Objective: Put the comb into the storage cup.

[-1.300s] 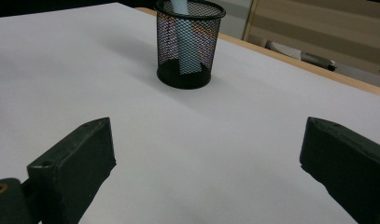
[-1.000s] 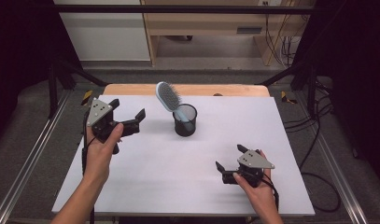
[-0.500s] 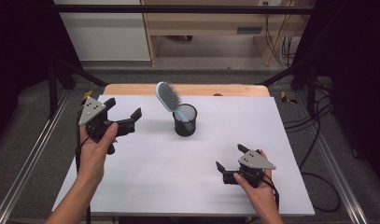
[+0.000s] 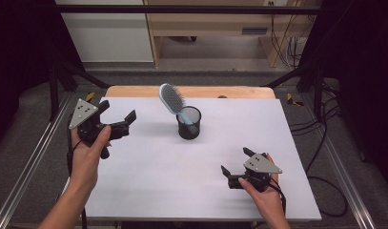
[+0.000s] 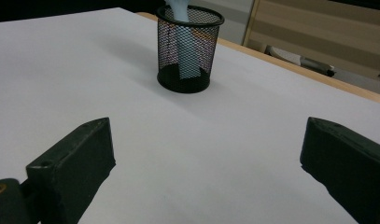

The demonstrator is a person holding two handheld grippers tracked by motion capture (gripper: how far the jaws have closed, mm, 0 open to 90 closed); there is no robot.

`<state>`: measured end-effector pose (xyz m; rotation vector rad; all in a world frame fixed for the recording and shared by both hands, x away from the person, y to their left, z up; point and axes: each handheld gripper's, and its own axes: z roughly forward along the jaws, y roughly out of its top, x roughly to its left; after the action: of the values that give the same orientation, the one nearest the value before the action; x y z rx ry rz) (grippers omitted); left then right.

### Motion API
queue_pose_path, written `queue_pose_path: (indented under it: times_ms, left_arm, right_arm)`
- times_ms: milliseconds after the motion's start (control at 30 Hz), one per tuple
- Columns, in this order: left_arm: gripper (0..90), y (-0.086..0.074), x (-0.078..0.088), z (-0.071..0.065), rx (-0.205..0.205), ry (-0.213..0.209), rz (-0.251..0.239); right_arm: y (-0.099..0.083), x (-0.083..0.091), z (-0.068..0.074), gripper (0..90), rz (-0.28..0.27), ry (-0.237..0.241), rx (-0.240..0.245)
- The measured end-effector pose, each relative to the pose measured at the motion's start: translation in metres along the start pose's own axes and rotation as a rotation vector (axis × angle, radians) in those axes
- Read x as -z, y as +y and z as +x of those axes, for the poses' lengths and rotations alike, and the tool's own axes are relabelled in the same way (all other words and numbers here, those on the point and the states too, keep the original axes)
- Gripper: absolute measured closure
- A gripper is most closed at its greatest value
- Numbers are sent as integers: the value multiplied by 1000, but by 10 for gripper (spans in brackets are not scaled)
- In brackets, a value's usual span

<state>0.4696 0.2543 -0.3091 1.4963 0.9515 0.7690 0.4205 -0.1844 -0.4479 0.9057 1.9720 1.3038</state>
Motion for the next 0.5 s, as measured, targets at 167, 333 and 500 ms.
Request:
queue_pose_path:
  times_ms: [167,333,500]
  left_arm:
    - [16,-2,9,10,9,17,-4]
    - [16,-5,19,21,11,41,3]
    - [16,-8,29,32,20,59,-3]
  right_arm:
    - [0,1,0,34,2,3,-13]
    - [3,5,-3,41,-15,-8,-27]
    - [6,6,-7,39,-42,-32,-26]
